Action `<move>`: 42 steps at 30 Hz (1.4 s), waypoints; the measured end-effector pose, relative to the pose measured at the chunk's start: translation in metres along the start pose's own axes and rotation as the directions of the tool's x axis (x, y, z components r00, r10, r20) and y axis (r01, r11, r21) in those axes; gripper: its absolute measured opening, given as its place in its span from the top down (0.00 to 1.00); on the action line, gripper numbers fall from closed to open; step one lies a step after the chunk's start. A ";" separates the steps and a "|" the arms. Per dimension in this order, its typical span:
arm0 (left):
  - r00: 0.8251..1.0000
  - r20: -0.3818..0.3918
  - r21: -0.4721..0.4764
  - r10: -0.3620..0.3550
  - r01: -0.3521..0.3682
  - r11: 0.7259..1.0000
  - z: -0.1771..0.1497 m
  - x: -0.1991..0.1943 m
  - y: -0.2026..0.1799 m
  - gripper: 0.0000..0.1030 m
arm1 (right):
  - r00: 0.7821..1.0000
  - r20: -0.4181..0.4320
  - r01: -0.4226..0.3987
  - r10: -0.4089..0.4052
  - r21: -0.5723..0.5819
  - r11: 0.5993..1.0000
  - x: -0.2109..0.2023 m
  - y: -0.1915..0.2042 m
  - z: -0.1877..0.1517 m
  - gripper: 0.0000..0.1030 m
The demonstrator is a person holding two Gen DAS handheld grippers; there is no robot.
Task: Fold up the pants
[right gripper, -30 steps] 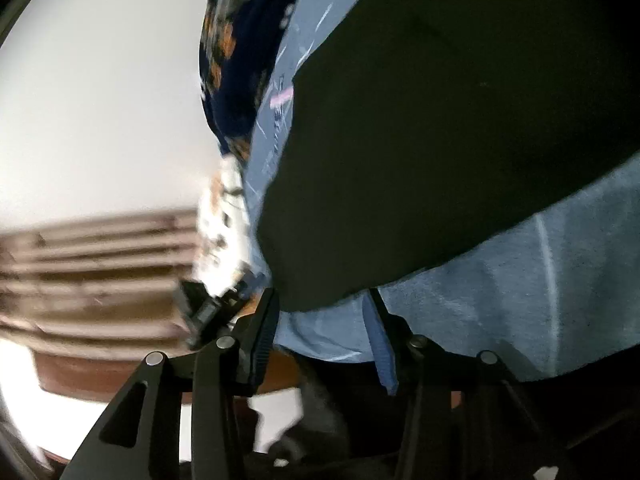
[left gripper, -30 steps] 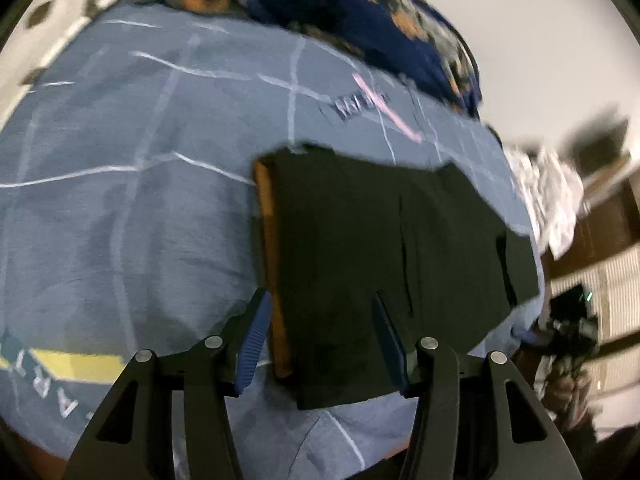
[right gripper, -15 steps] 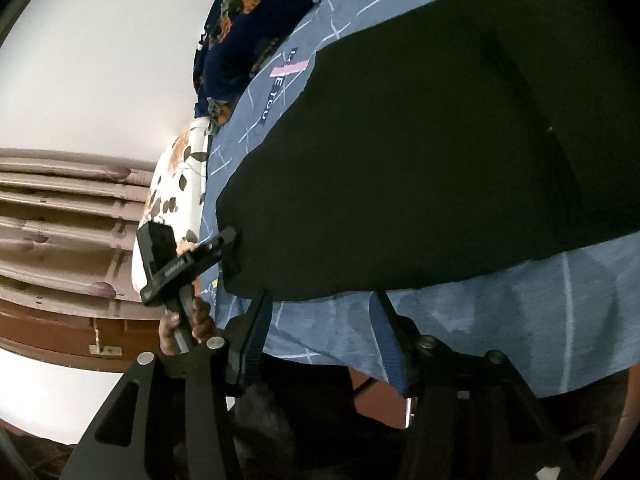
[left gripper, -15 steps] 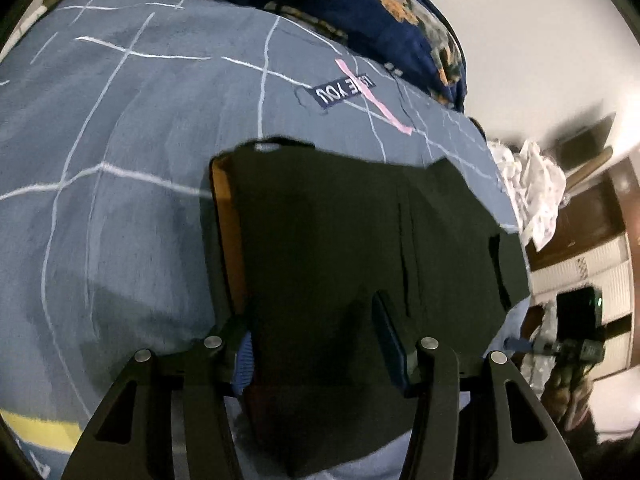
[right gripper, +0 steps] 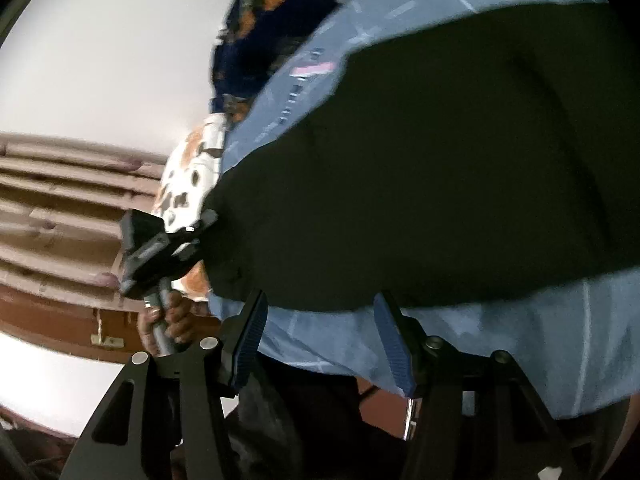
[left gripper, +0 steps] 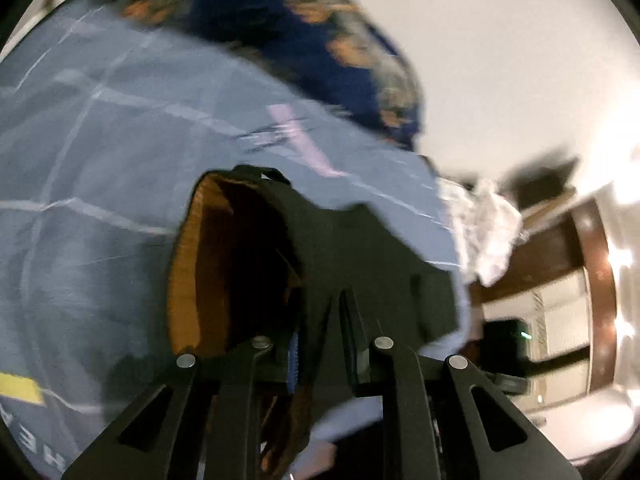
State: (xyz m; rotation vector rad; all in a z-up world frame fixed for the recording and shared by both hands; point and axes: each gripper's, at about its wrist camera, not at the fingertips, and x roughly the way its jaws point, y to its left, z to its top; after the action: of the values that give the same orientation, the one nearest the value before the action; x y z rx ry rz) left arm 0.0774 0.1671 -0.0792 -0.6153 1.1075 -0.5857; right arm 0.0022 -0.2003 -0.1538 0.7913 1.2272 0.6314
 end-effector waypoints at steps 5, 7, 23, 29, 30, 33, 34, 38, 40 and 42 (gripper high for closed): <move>0.987 -0.072 0.114 -0.143 0.150 0.982 0.006 0.027 -0.101 0.86 | 0.991 0.061 -0.115 0.117 -0.040 0.993 -0.003 0.010 0.018 0.46; 0.981 -0.102 0.161 -0.165 0.180 0.970 0.008 0.046 -0.136 0.86 | 0.983 0.076 -0.164 0.167 -0.036 0.986 -0.004 0.009 0.021 0.44; 0.995 -0.099 0.259 -0.029 0.054 0.964 -0.010 0.102 -0.111 0.86 | 0.981 0.093 -0.176 0.170 0.064 0.982 0.008 -0.041 0.027 0.27; 0.992 -0.125 0.188 0.012 0.012 0.982 -0.041 0.103 -0.065 0.82 | 0.998 0.030 -0.046 0.046 -0.006 0.999 0.028 -0.025 0.017 0.30; 0.991 -0.130 0.165 0.012 0.009 0.986 -0.046 0.105 -0.058 0.82 | 0.999 0.030 -0.029 0.029 -0.016 0.999 0.030 -0.023 0.016 0.36; 0.989 -0.149 0.095 0.002 0.012 0.995 -0.056 0.110 -0.041 0.82 | 1.000 -0.007 0.013 -0.013 -0.021 1.000 0.042 -0.019 0.018 0.80; 0.989 -0.149 0.092 0.002 0.012 0.996 -0.057 0.110 -0.041 0.82 | 1.000 -0.004 0.011 -0.011 -0.012 1.000 0.040 -0.020 0.019 0.83; 0.992 -0.124 0.105 -0.038 0.051 0.993 -0.057 0.106 -0.051 0.80 | 0.999 0.026 -0.032 0.033 -0.033 0.999 0.014 -0.012 0.031 0.88; 0.990 -0.125 0.122 -0.069 0.084 0.989 -0.054 0.108 -0.064 0.75 | 0.998 0.056 -0.034 0.036 -0.047 0.998 -0.012 -0.012 0.041 0.88; 0.995 -0.101 0.173 -0.023 0.040 0.984 -0.054 0.112 -0.080 0.52 | 0.994 0.107 0.008 -0.002 -0.059 0.998 -0.050 -0.020 0.054 0.88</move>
State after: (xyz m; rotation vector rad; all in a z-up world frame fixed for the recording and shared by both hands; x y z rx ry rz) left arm 0.0550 0.0245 -0.1102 -0.4564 1.1264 -0.7385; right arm 0.0426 -0.2617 -0.1336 0.7629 1.1082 0.6109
